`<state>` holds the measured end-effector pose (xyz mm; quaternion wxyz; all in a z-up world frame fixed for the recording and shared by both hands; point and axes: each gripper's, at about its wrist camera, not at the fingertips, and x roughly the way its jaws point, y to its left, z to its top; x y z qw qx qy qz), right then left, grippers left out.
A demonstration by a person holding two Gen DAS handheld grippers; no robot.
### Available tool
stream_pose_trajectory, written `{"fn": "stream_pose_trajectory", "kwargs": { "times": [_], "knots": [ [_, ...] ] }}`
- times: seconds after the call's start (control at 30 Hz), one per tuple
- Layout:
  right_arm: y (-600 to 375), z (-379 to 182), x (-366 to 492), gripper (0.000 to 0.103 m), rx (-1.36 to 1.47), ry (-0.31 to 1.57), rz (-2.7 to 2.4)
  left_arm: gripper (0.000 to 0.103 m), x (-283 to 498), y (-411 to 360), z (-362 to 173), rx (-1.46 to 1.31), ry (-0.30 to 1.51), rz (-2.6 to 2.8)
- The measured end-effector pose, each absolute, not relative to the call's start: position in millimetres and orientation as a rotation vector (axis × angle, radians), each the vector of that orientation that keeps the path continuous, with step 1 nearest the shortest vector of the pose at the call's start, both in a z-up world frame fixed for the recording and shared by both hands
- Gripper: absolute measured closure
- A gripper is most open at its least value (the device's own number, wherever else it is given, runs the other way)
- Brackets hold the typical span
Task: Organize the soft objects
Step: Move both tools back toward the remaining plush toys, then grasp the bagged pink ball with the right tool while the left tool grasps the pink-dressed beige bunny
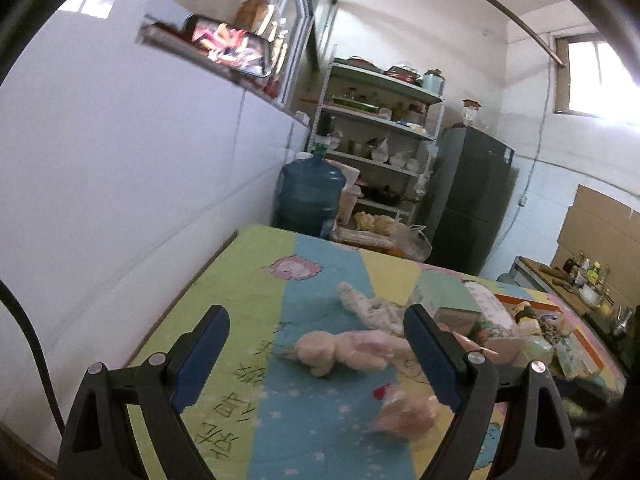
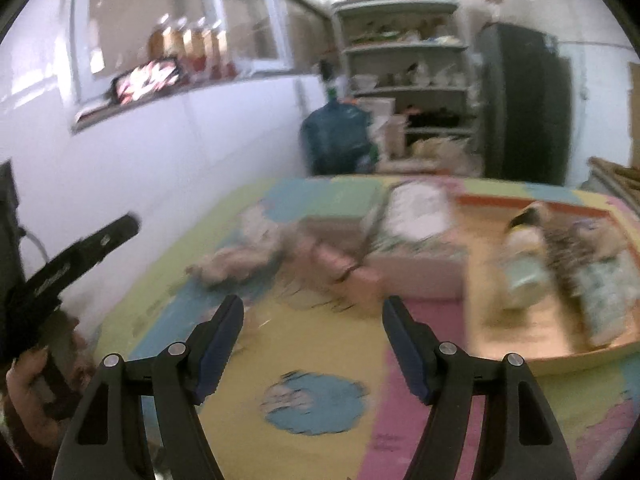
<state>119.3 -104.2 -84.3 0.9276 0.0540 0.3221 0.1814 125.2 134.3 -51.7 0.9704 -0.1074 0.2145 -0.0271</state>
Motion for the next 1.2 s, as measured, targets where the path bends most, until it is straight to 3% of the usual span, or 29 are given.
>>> {"fn": "stream_pose_trajectory", "kwargs": {
  "times": [0.53, 0.6, 0.8, 1.07, 1.2],
  "knots": [
    [-31, -137, 169, 0.03, 0.105, 0.841, 0.532, 0.014, 158, 140, -69, -0.128, 0.538, -0.249],
    [-32, -137, 169, 0.04, 0.103, 0.845, 0.529, 0.014, 168, 135, -71, -0.107, 0.561, -0.301],
    [-41, -136, 162, 0.044, 0.099, 0.835, 0.538, 0.014, 191, 111, -78, 0.103, 0.594, -0.458],
    [-59, -131, 151, 0.044, 0.133, 0.828, 0.537, 0.022, 198, 75, -92, 0.455, 0.588, -0.634],
    [-68, -126, 147, 0.043, 0.147, 0.816, 0.528, 0.029, 216, 67, -103, 0.503, 0.652, -0.655]
  ]
}}
